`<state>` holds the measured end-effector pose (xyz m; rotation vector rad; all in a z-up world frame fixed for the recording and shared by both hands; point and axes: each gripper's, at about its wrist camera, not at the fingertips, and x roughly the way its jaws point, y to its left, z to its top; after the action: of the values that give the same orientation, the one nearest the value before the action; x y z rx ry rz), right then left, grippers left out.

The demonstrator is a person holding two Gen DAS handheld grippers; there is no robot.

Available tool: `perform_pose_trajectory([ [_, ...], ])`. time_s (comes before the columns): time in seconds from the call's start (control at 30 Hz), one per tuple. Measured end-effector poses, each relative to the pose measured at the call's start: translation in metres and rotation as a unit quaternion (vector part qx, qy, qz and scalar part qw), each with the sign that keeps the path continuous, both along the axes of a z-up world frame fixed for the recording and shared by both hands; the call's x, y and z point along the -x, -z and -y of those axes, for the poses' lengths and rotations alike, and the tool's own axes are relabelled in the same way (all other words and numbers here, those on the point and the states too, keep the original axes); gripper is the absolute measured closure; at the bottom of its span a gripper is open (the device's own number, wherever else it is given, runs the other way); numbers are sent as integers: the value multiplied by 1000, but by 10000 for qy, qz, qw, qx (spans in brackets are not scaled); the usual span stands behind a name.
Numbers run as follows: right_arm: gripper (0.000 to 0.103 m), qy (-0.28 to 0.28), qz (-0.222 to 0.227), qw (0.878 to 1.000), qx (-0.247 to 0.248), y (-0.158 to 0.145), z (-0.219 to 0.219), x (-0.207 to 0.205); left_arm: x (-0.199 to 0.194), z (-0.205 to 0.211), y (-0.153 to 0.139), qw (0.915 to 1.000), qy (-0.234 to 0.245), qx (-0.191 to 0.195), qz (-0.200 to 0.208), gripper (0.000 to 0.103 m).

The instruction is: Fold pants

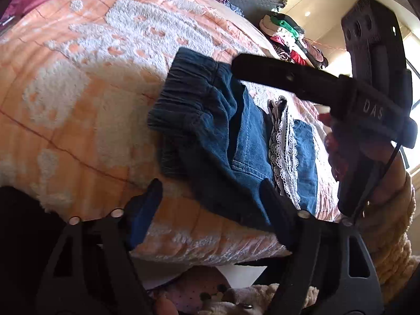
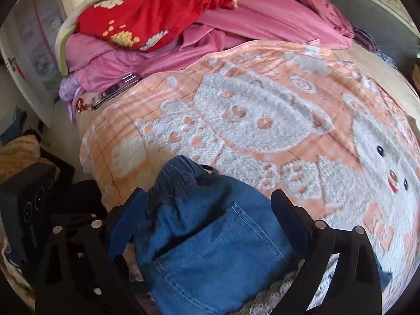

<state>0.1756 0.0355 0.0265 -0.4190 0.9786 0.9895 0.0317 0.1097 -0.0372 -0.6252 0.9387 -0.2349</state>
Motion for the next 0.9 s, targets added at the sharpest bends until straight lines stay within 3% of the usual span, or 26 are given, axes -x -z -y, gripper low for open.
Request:
perform_pose_trajectory([
  [0.33,16,-704,-418,9953,508,40,-39,-15,-13,4,19,9988,12,467,-166,49],
  [0.53,25,-895,-983,9902,439,65,-44,-23,-14,1,22,9981,-58,593,-151,49],
  [0.67,50,-875,-1157,9894,43,56,-34,-26,-15,-5,23,9964,-200,828,-40,49],
  [0.9,60,-666,-1001,9900,-744,15,13,-23,-9,0,1,9964,-144,798,254,54],
])
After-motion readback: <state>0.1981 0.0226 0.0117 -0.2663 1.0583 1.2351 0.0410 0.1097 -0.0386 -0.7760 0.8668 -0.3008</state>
